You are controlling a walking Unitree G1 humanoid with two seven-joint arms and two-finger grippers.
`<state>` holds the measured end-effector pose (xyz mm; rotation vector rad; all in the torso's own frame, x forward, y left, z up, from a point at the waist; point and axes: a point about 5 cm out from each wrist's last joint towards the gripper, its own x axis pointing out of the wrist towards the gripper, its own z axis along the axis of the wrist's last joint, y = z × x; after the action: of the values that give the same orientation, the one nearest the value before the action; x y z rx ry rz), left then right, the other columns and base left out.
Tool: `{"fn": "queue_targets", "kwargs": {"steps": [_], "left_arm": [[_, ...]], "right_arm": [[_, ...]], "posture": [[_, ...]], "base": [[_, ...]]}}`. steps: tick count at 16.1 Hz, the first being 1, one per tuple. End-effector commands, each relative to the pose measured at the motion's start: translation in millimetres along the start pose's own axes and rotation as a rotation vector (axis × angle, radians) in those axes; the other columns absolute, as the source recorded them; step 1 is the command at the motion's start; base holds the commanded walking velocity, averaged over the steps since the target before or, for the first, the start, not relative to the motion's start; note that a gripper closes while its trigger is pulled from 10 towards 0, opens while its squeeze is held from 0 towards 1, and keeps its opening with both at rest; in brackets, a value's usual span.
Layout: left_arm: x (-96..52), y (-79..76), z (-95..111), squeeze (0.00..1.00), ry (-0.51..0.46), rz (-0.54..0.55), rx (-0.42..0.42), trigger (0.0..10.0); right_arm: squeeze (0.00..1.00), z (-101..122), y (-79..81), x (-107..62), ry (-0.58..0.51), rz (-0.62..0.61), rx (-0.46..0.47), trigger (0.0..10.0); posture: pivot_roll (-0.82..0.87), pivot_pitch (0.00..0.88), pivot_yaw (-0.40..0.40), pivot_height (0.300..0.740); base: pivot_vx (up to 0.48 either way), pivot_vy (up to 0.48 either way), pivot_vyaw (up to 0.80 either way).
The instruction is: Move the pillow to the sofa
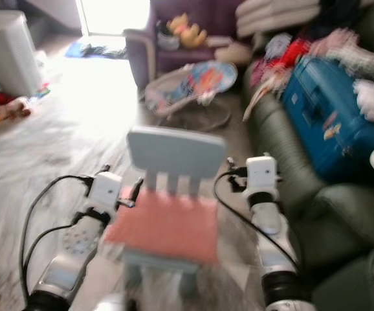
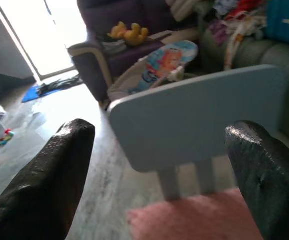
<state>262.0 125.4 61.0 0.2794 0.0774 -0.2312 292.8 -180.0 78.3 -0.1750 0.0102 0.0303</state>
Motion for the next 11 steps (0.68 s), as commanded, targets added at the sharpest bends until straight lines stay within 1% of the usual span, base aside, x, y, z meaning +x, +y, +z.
{"fn": "queue_targets", "kwargs": {"steps": [1,4,11], "left_arm": [[1.2,1.3,0.5,0.00,0.005,0.012,-0.005,10.0],[1.5,2.0,-1.8,0.00,0.023,0.025,-0.013,10.0],[0.7,5.7,-1.9,0.00,0.026,0.037,0.004,10.0]], "right_arm": [[0.00,-0.7,-0.3,0.1,0.008,0.005,-0.001,10.0],[0.00,-2.0,-0.2,-0.6,0.014,0.010,0.000,10.0],[0.00,-2.5,4.6,-1.1,0.016,0.026,-0.005,10.0]], "posture": [[-0.01,0.000,-0.049,0.740],[-0.01,0.000,-0.050,0.740],[-0.01,0.000,-0.046,0.740]], "base": [[0.000,0.000,0.00],[0.000,0.000,0.00],[0.000,0.000,0.00]]}}
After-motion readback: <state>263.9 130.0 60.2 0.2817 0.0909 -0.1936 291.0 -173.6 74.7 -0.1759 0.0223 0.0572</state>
